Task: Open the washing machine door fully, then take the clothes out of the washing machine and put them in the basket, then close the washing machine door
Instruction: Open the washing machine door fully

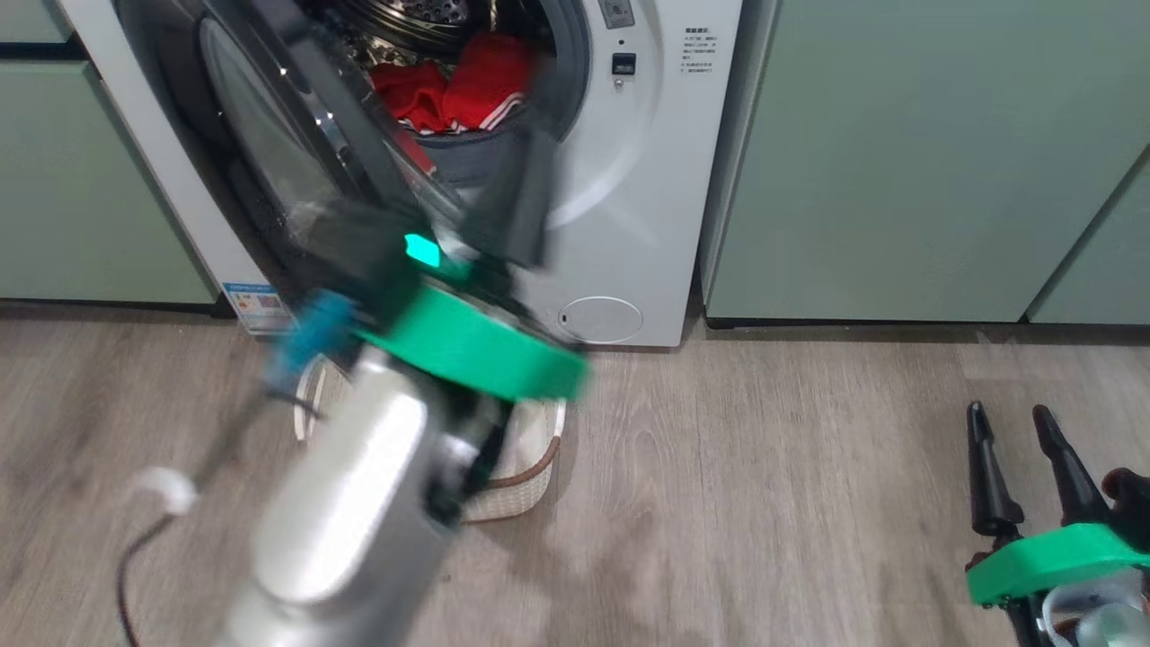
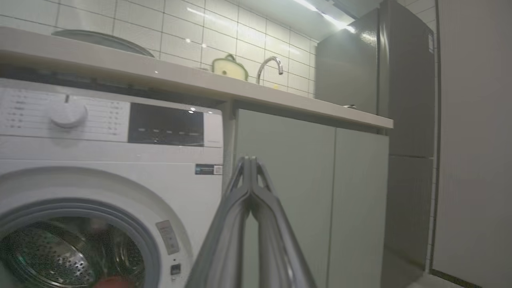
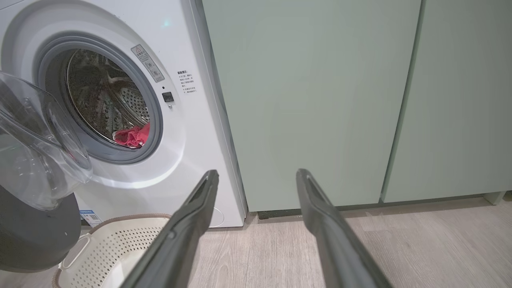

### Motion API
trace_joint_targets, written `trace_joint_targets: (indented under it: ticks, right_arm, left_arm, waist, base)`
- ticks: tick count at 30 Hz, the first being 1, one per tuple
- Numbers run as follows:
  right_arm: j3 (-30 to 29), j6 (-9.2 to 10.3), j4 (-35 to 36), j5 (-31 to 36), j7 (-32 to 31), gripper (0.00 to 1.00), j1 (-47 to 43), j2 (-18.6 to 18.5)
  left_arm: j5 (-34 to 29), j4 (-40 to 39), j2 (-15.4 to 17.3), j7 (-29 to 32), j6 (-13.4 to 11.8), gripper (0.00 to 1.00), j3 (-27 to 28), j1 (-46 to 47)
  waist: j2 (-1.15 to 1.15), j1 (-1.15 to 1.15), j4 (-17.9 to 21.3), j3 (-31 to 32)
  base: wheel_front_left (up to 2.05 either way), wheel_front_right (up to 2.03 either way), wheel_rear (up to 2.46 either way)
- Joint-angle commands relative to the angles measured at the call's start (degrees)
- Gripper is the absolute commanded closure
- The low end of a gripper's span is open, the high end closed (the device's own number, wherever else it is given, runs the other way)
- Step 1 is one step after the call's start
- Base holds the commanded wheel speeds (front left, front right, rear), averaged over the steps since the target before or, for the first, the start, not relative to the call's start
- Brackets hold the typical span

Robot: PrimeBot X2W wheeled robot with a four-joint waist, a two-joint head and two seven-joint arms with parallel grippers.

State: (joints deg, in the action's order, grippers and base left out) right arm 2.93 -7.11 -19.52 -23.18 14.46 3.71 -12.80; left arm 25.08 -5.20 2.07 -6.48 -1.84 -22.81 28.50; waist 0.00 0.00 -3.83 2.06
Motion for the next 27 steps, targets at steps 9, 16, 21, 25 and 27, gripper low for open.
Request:
trace_joint_targets:
  ticks: [9,16,21,25,27]
  right_arm:
    - [1.43,-0.37,2.06,0.06,0.53,0.00,1.75,-1.19]
    - [1.57,-0.37,2.26,0.06,0.53,0.00,2.19,-1.56]
    - [1.48,-0.37,2.37,0.15,0.53,0.00,2.35,-1.74]
    - [1.08,-0.37,2.39,0.16,0.53,0.00,2.36,-1.99]
    - [0.92,-0.37,2.43,0.22,0.53,0.00,2.35,-2.00]
  left_arm:
    - [3.82,4.72,0.81,-1.82,-4.01,1.00,-16.50,-0.26]
    - [6.28,18.29,0.81,-5.20,-5.05,1.00,-22.42,-0.75]
    - [8.19,27.32,0.81,-7.54,-5.92,1.00,-22.38,-0.24]
    - [8.95,31.97,0.81,-8.36,-7.02,1.00,-20.36,0.68]
    - [8.92,32.94,0.81,-8.46,-7.54,1.00,-18.70,1.20]
  waist:
    - [0.00,0.00,1.17,-1.15]
    - [0.00,0.00,1.83,-2.53]
    - [0.00,0.00,1.96,-3.47]
    - [0.00,0.00,1.36,-4.23]
    - [0.00,0.00,0.77,-4.52]
  base:
    - [0.00,0.00,0.00]
    - [0.00,0.00,0.00]
    - [0.00,0.00,0.00]
    - [0.00,0.00,0.00]
    - [0.00,0.00,0.00]
